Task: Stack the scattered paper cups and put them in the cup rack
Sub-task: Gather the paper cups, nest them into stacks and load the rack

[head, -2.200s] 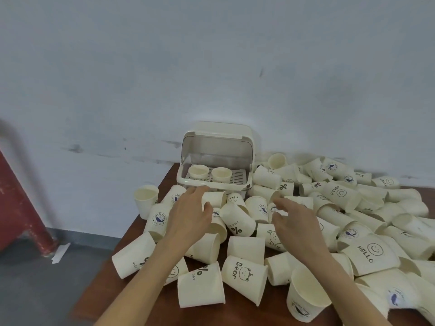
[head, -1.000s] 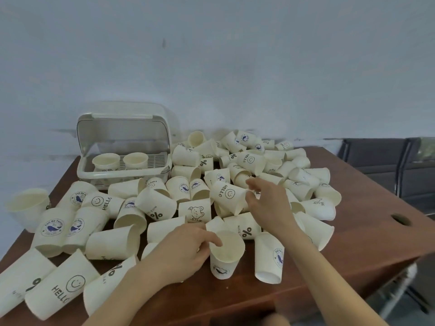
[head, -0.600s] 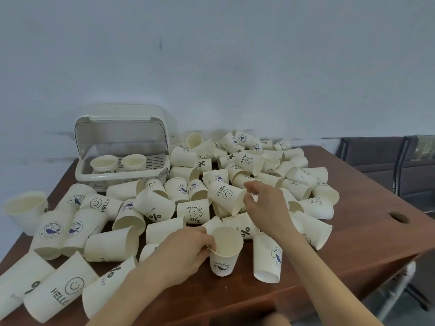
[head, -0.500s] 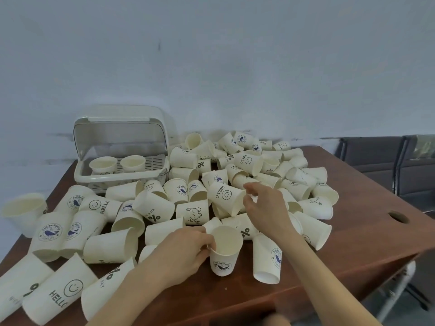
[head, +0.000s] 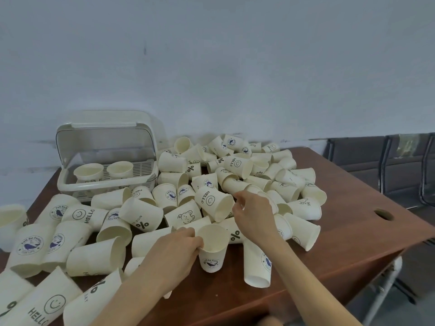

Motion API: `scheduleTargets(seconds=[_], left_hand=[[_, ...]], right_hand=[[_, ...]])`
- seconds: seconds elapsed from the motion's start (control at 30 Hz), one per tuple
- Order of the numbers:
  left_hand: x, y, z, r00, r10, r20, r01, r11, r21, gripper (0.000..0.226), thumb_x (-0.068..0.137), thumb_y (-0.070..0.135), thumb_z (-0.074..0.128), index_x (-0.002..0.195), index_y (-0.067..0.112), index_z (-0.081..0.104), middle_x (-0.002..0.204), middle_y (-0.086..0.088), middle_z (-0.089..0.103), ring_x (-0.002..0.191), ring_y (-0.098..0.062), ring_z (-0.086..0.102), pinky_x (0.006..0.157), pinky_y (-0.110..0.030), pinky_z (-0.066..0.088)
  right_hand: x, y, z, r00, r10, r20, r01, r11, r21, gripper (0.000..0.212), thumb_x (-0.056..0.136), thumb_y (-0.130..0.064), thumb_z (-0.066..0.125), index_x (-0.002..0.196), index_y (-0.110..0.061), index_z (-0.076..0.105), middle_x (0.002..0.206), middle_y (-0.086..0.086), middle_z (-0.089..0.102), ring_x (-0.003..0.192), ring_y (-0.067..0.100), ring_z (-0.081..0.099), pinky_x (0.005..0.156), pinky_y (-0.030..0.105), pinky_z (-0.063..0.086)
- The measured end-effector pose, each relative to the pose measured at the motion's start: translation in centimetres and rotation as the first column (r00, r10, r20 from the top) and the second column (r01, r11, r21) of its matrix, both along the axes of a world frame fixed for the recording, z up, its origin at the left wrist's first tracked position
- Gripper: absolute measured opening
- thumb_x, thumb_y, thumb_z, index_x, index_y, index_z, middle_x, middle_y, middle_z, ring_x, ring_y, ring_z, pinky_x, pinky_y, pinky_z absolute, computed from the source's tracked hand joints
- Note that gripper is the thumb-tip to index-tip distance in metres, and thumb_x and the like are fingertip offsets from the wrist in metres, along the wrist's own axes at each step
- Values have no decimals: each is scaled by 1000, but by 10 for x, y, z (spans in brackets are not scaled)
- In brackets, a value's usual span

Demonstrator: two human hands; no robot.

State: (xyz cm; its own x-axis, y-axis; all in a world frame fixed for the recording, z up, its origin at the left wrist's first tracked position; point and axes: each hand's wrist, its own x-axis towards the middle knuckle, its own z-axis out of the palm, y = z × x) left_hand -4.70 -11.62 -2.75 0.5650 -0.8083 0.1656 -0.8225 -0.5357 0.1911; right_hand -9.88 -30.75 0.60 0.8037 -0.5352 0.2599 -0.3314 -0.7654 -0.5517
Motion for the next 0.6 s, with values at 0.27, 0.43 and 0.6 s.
scheduleTargets(seconds=[0.27, 0.43, 0.6], left_hand=[[1, 10, 3, 995, -45, -85, 31, 987, -158, 23, 99, 35, 44, 114, 31, 62, 102, 13, 54, 97, -8, 53, 84, -28, 45], [3, 20, 3, 988, -80, -130, 50, 975, -219, 21, 97, 34, 49, 111, 32, 65, 97, 16, 54, 92, -6, 54, 82, -26, 44], [6, 29, 10, 984, -88, -154, 38, 953, -301, 16, 95, 33, 55, 104, 35, 67, 91, 21, 53, 84, 3, 53, 76, -15, 42]], right_hand=[[17, 5, -4, 997, -69, -37, 71, 996, 50, 36, 90, -28, 47, 64, -5, 61, 56, 5, 59, 60, 24, 56, 62, 35, 48], [36, 13, 1, 990, -121, -65, 132, 974, 187, 44, 86, -37, 55, 52, -11, 41, 50, 1, 46, 52, 19, 47, 50, 27, 32], [47, 20, 7, 989, -143, -38, 148, 933, 328, 31, 80, -26, 58, 55, -11, 46, 53, 4, 53, 55, 26, 56, 53, 28, 40]])
